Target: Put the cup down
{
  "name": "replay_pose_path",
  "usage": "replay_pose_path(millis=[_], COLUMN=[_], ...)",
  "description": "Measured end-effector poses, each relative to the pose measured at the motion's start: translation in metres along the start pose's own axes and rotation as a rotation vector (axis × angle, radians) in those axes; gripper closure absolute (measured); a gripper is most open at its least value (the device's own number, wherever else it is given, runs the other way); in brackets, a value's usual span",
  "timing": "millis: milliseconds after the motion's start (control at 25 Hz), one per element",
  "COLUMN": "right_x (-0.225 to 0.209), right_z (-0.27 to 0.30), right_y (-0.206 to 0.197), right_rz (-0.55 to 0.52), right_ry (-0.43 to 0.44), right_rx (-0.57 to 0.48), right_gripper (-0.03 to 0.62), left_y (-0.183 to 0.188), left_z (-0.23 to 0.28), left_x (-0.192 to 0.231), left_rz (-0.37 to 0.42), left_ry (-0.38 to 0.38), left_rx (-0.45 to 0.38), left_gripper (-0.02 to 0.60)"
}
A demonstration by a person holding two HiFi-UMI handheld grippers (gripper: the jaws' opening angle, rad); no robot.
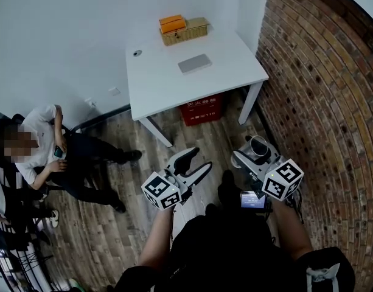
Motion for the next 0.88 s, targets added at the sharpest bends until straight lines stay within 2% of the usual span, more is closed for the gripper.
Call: replay_pose_path(millis=[360,880], right_x=[-0.084,-0.219], right_z=[0.064,0.164], right_y=[0.015,0.077], right_rz=[0.015,0.030], right_ry=[0.057,0.156], right_rx=[0.006,0.026], right_gripper=[0.310,0.310], left_y=[0.010,0.069], left_z=[0.059,0.176], left_x=[0.071,0.187], left_rz=[-0.007,-0.018], left_ry=[0.052,0.127], left_rx=[0.006,0.008], left_gripper=[0.319,0.319])
Point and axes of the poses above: the fingertips, and each gripper's own axes: z forward along the fingers, x to its left, y out of its top, the point moved 3 cm from there along -z, backward along the fingers, and after that the axes turned 6 degrees about y, right-handed, at the moved point
